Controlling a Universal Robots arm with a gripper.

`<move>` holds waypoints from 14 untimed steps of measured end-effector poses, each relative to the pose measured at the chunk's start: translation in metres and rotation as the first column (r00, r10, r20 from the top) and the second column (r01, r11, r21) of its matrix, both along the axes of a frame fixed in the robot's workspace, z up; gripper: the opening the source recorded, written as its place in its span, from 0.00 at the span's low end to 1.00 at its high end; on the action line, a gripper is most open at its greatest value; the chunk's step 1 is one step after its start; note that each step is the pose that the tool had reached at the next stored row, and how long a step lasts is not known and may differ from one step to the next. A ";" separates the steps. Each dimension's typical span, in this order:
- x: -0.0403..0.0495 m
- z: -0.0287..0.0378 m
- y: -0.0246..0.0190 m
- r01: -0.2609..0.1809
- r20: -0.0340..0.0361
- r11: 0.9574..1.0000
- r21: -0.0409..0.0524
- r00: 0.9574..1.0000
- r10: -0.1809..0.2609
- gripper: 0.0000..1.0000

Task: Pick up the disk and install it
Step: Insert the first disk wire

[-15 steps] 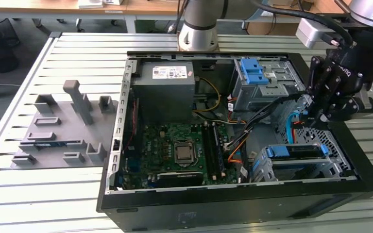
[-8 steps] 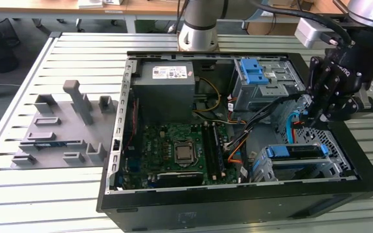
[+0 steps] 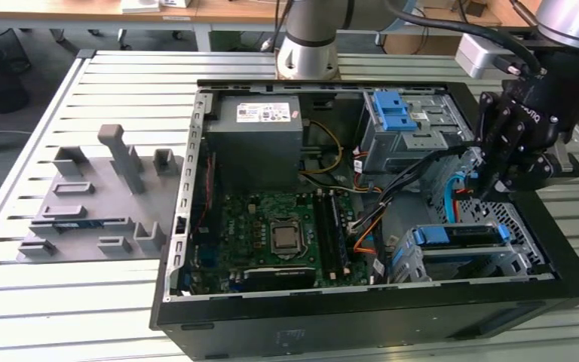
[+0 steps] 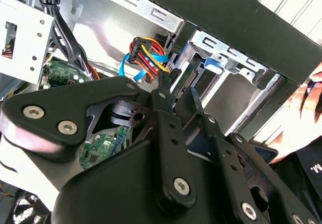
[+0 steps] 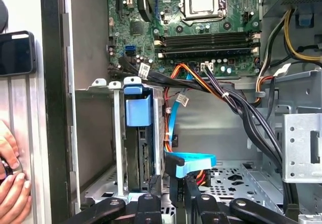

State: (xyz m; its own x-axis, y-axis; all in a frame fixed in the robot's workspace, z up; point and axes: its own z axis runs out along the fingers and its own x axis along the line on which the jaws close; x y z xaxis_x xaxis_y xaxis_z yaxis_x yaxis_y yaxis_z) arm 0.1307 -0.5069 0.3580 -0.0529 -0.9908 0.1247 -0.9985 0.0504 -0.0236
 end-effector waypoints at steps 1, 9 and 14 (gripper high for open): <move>0.0000 -0.0009 0.0001 0.000 0.000 1.000 0.000 1.000 0.000 0.32; 0.0000 -0.0051 0.0013 0.000 0.000 1.000 -0.003 1.000 0.000 0.31; 0.0000 -0.0063 0.0014 0.000 0.000 1.000 -0.003 1.000 0.000 0.17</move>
State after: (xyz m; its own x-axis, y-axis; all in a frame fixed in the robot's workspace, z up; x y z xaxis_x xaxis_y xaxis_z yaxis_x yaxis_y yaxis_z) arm 0.1307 -0.5055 0.3517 -0.0530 -0.9904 0.1274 -0.9984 0.0503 -0.0238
